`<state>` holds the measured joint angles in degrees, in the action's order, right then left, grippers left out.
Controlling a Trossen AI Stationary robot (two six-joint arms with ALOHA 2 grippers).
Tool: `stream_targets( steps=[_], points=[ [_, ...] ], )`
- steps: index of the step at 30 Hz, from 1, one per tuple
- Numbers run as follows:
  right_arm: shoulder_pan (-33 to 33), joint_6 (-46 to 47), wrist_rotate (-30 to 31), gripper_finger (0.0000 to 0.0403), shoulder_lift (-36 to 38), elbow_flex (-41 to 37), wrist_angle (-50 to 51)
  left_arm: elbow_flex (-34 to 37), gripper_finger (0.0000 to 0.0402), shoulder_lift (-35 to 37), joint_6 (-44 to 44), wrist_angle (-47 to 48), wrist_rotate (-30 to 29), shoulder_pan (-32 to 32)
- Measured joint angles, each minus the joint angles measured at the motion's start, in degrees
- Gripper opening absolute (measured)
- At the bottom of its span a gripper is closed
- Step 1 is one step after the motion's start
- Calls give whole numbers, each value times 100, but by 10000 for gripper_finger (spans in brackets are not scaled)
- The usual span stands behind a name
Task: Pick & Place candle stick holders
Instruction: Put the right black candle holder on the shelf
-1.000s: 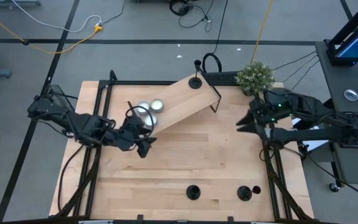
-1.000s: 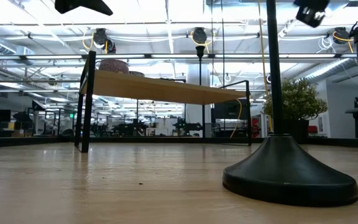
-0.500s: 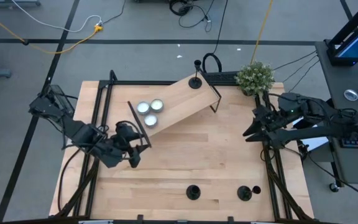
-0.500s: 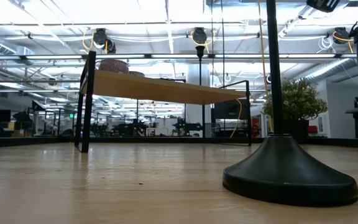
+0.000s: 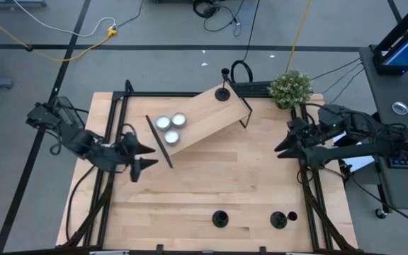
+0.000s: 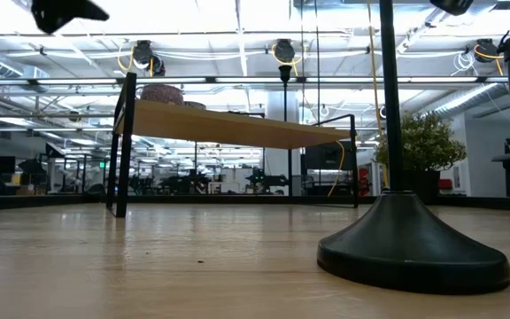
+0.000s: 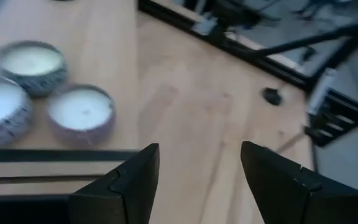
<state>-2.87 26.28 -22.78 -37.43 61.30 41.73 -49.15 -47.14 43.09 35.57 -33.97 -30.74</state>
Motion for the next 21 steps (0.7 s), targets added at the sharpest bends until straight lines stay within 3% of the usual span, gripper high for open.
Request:
stream_targets(
  steps=[7, 14, 21],
  points=[
    [-2, 285, 609, 130, -49, 0, -523, 1276, 232, 1472, -345, -371, 494, 2],
    [183, 213, -264, 130, -161, -2, -1044, 2138, 232, 2829, -685, -858, 940, -8],
    [1065, 845, -285, 130, -723, 0, -1270, 2559, 232, 3567, -649, -799, 972, -9]
  ],
)
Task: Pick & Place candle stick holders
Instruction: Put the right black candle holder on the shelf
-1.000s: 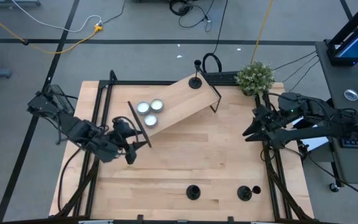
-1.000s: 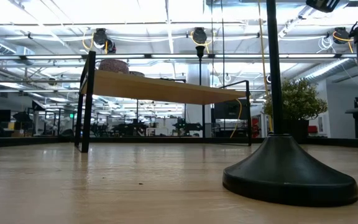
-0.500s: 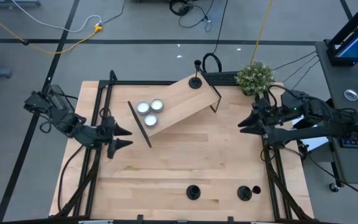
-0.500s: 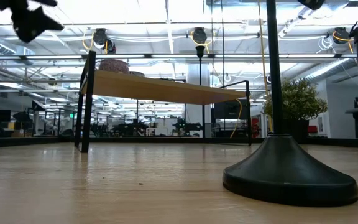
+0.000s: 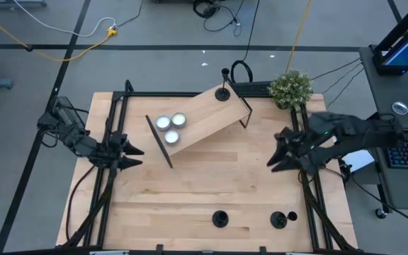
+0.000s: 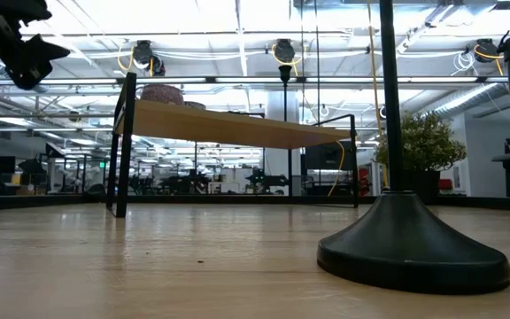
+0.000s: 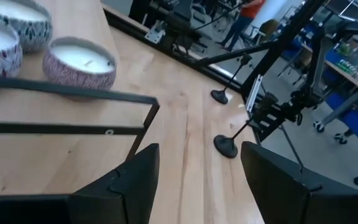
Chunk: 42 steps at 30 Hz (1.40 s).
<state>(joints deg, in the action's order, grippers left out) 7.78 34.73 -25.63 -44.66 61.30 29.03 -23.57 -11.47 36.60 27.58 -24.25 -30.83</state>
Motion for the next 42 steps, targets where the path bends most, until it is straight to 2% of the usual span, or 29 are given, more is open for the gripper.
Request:
stream_targets(
  steps=[3, 11, 15, 23, 30, 34, 38, 42],
  points=[
    [399, 695, -89, 130, -238, 0, 161, 34, 232, 114, 14, -3, -12, 0],
    [1149, 3302, -912, 130, -487, 0, 893, 34, 232, 143, 101, 61, -151, 0],
    [1376, 4261, -903, 130, -423, 2, 1171, 34, 232, 143, 170, 74, -173, 0],
    [1635, 4343, -893, 130, -411, -60, 1589, 32, 232, 143, 329, 87, -175, 0],
    [1682, 4510, -1005, 130, -394, -717, 1125, 32, 232, 143, 554, 91, -175, 1],
    [1726, 4754, -1071, 130, -329, -974, 1197, 32, 232, 143, 599, 91, -186, 0],
    [1902, 4854, -632, 130, -121, -911, 1384, 30, 232, 143, 620, 91, -327, 0],
    [2201, 5196, 135, 130, 42, -659, 1492, 28, 232, 143, 624, 89, -431, 1]
  ],
)
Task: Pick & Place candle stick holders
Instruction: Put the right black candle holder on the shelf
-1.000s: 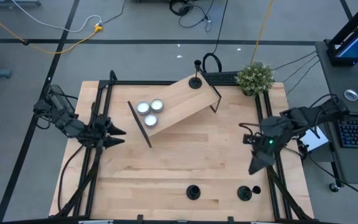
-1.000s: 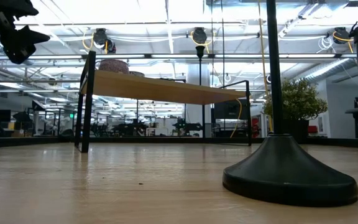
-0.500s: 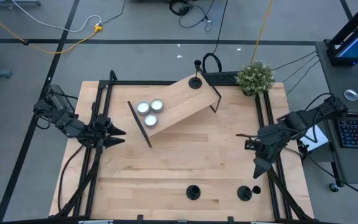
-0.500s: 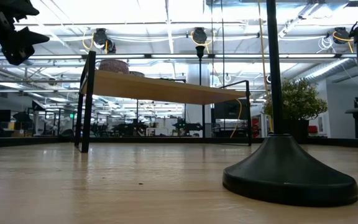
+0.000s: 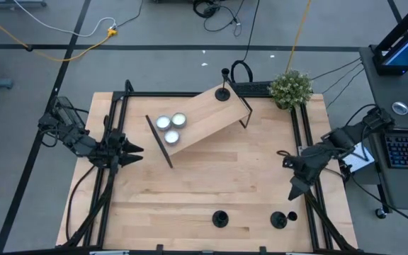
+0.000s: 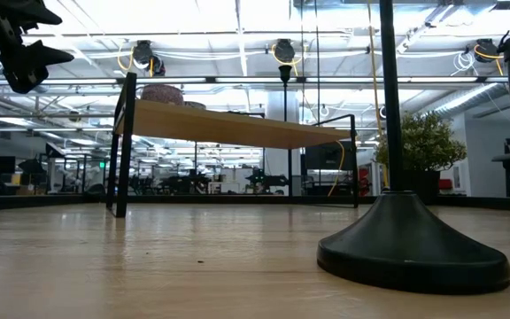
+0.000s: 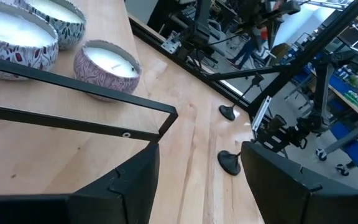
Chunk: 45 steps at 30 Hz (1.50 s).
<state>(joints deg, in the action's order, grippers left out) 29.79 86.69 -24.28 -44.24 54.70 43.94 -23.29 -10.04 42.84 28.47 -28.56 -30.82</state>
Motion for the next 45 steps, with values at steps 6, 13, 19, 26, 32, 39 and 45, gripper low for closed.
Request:
stream_targets(
  steps=[6, 13, 19, 26, 32, 39, 45],
  points=[
    [733, 807, 641, 130, -151, 502, 569, 0, 232, 0, -3, 2, -2, -1],
    [1586, 1542, 1342, 130, -739, 1235, 1479, -2, 232, 0, 3, 4, -54, 0],
    [2076, 1732, 1904, 130, -1492, 1623, 2011, -2, 232, 0, 86, 4, -145, -1],
    [2326, 1588, 2009, 130, -2253, 1623, 2151, -2, 232, 0, 125, 4, -310, 1],
    [2450, 1469, 2256, 130, -2388, 1621, 2100, -2, 232, 0, 228, 2, -310, -1],
    [2739, 1413, 2464, 130, -2417, 1621, 2193, -2, 232, 0, 272, 2, -310, -1],
    [2888, 1454, 2474, 130, -2423, 1619, 2212, -2, 232, 0, 296, 3, -310, -1]
  ],
)
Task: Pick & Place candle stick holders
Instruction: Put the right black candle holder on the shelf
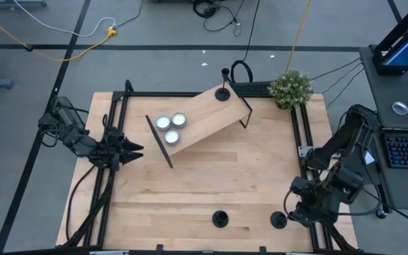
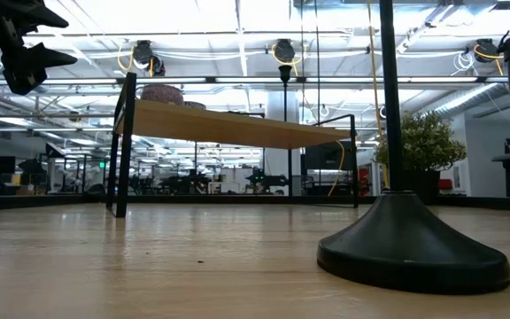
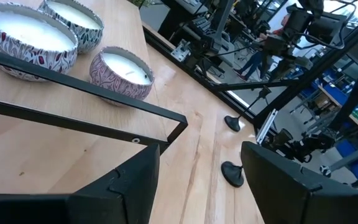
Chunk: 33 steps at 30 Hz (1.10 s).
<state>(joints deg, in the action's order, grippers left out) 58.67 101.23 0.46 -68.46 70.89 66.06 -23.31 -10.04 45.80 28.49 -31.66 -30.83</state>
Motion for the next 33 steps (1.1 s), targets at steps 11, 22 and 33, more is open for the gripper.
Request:
stream_targets(
  steps=[11, 22, 33],
  points=[
    [-4, -164, -1, 130, -334, -2, -3, 0, 232, 0, 4, 0, -140, 0],
    [-6, -482, 416, 130, -368, -2, 67, 0, 232, 0, -3, 0, -142, 0],
    [-6, -1084, 391, 130, -368, -4, -42, 0, 232, 0, -31, 0, -140, 1]
  ],
)
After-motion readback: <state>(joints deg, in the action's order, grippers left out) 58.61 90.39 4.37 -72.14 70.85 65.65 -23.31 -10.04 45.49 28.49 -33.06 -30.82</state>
